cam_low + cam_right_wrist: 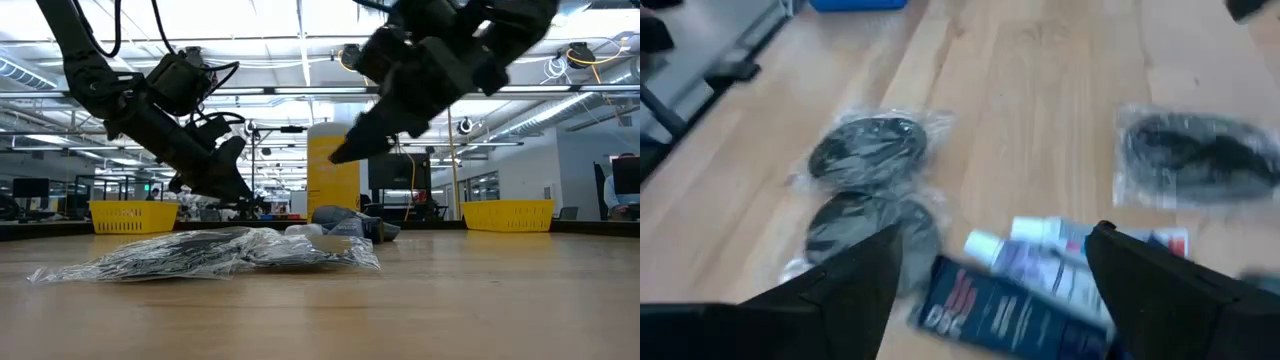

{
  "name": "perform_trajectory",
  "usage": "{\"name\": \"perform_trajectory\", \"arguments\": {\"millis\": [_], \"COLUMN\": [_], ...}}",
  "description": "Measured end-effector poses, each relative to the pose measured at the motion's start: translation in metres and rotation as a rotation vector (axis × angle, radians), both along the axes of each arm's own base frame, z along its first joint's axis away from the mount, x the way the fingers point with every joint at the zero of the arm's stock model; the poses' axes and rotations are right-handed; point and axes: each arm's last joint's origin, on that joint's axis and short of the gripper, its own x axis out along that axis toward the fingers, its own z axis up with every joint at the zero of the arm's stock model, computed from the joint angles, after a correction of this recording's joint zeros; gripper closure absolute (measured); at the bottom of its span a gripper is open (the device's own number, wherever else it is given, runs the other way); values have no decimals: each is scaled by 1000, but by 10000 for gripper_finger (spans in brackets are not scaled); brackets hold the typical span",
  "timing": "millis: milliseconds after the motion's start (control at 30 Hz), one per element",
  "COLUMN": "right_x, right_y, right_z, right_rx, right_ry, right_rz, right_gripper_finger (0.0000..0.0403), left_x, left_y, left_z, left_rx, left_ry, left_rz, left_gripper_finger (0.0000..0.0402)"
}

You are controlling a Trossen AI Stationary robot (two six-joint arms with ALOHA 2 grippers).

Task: Pick & Place Travel size toiletries
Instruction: Put the blue shaving cream into the right yellow bin

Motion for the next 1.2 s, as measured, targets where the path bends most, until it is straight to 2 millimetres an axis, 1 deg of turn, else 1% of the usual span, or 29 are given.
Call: {"name": "perform_trajectory", "arguments": {"millis": [67,133,233,333,467,600,667,867,933,1033,1133,1200], "right_x": [13,23,40,52,63,60,58,57,56,53,45,40], "right_y": [0,0,0,-3,-9,-9,-5,2,0,-3,-5,-3], "right_z": [-3,-10,-12,-13,-21,-32,-36,-36,-32,-18,-9,-3], "right_rx": [-44,-80,-118,-163,-216,-241,-245,-274,-317,-396,-387,-389], "right_ry": [25,75,84,93,114,178,213,207,211,202,243,263], "right_rz": [28,54,78,105,134,171,193,224,194,125,127,140], "right_gripper_finger": [111,120,132,142,155,167,172,175,172,167,161,156], "left_x": [0,1,2,2,3,5,6,7,7,7,7,6], "left_y": [0,-1,-2,-3,-5,-10,-12,-15,-14,-14,-14,-15], "left_z": [0,1,2,2,2,1,2,2,2,2,1,1], "left_rx": [2,4,5,3,2,-13,-15,2,4,4,3,2], "left_ry": [-6,-12,-19,-21,-21,-26,-26,-15,-14,-14,-12,-9], "left_rz": [0,-4,-8,-11,-21,-71,-90,-111,-111,-111,-111,-111], "left_gripper_finger": [245,245,245,245,245,245,245,245,245,245,245,245]}}
